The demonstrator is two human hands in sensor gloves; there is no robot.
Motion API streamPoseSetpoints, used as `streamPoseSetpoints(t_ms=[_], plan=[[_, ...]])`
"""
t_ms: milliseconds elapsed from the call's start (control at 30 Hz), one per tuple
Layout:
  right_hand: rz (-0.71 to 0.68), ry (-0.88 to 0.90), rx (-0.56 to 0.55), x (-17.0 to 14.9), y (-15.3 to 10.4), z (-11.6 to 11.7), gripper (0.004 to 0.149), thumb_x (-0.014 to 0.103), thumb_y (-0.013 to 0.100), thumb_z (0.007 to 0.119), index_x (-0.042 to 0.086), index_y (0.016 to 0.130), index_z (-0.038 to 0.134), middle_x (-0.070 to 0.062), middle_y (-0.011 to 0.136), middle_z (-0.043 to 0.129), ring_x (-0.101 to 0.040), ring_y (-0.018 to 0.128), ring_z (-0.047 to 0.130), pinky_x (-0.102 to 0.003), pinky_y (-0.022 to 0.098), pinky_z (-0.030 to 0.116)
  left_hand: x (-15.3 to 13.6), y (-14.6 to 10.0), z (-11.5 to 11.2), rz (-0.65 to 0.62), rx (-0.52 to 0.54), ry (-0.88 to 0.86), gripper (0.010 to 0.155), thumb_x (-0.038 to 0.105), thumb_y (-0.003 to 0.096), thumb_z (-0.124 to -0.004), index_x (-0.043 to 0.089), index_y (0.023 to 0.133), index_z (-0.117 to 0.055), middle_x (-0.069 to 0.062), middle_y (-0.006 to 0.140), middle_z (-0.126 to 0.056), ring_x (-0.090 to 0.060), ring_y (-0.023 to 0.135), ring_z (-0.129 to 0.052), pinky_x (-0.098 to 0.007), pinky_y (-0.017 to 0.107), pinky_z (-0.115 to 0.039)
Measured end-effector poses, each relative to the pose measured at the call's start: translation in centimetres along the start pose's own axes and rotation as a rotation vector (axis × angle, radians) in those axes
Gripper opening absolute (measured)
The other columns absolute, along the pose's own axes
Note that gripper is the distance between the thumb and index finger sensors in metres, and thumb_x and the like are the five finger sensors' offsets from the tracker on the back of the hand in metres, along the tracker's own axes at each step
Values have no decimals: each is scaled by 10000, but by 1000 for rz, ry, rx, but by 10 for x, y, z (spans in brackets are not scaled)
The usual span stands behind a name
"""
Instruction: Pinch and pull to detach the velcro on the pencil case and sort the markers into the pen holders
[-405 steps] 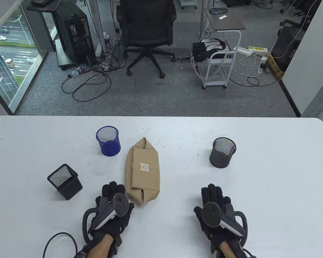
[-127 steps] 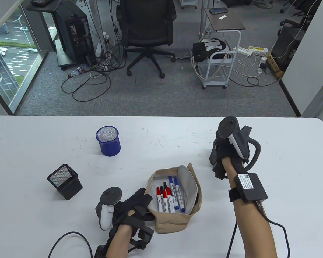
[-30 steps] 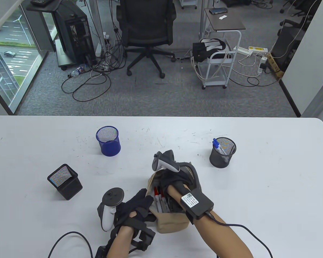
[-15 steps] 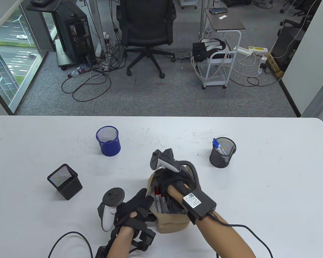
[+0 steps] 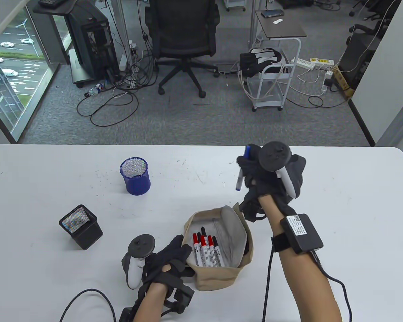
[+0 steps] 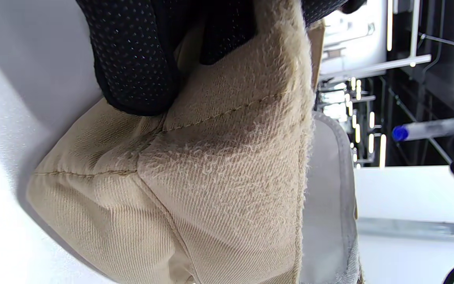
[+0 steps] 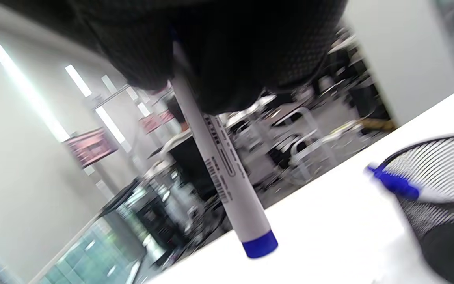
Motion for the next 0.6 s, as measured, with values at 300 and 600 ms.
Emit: streamPoseSetpoints(t_ms=[300,600], plan=[[214,-131,-118,-80,35,13,541,305,406,961,151,908,829,-102,810,984,-254,505,1065,-395,364,882,0,0,0,5,-5,-4,721,373,584,-684,35,1166,-423,-329,1130,-594,-482,902,-838,-383,444,-973],[127,-144,19,-84,22,14,687,387,407,934,57,977,738,-184,874,927,-300,562,1055,-431,372,877,0,0,0,3,-8,-7,722,375,586,-683,41,1168,-419,-327,1132,-591,-480,905,-836,-381,447,-973]])
Point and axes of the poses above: the tracker on the back of each hand, its own x axis roughly to the thumb side, its own y axis roughly from the wrist to the fingertips, z = x × y, the point moved 1 cm from there along y, roughly from the wrist to the fingertips
